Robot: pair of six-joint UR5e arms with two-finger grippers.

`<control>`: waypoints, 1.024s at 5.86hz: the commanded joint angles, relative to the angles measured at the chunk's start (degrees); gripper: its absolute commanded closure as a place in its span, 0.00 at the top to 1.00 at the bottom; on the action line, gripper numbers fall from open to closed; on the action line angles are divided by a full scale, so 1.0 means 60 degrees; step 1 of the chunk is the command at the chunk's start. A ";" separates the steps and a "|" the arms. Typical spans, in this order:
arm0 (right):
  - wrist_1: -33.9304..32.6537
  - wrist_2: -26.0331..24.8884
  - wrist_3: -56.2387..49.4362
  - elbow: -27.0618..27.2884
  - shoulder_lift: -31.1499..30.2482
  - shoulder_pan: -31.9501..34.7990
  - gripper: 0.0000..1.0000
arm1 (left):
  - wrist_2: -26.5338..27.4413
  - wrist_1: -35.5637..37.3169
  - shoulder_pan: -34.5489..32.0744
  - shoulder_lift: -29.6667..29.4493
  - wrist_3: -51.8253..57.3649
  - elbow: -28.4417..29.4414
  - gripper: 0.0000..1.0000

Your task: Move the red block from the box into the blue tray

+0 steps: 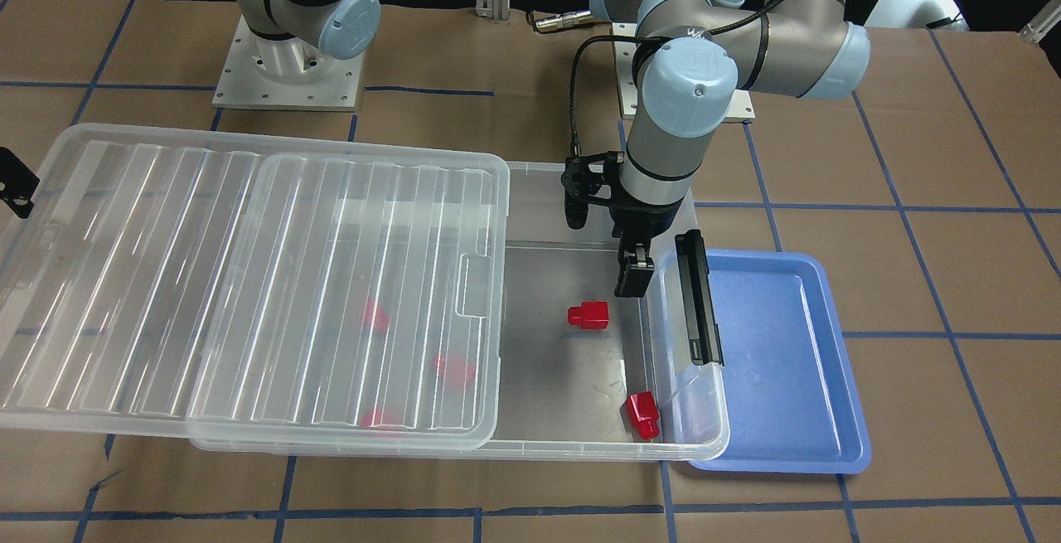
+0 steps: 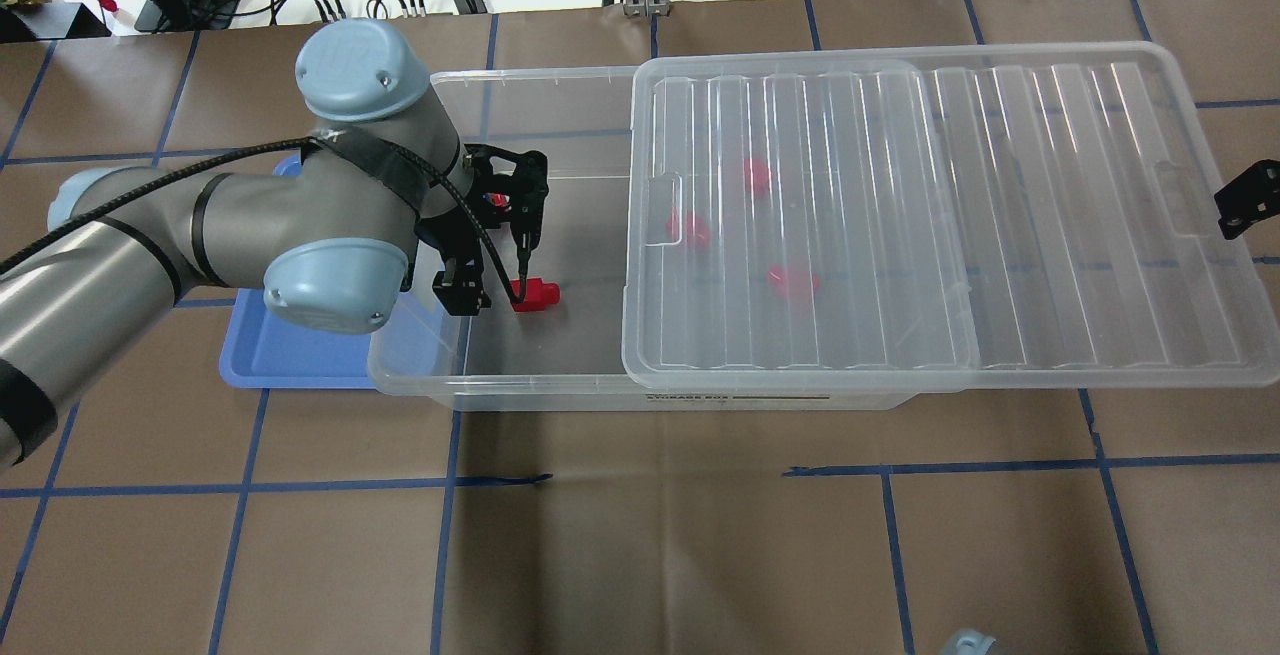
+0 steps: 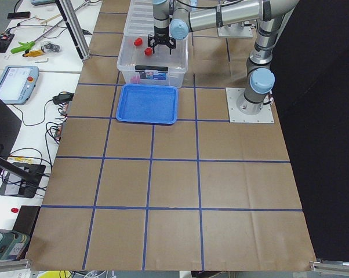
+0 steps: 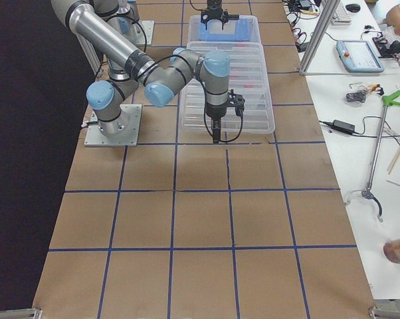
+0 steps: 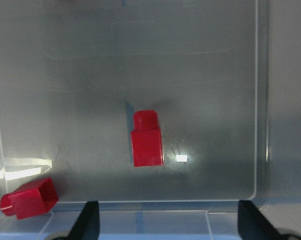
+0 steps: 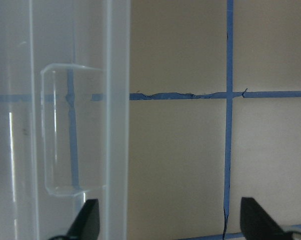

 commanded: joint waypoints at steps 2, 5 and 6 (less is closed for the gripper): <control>0.2267 0.0346 0.1528 -0.0721 -0.0900 0.0605 1.00 | -0.0079 0.1235 -0.0033 -0.1115 -0.0095 -0.0247 0.96; 0.4734 0.0857 0.4380 -0.2933 -0.0711 0.2988 1.00 | -0.0094 0.1867 -0.0048 -0.1747 -0.0110 -0.0217 0.90; 0.4753 0.0905 0.5174 -0.3156 -0.0464 0.3809 1.00 | -0.0109 0.1882 -0.0062 -0.1966 -0.0110 -0.0203 0.89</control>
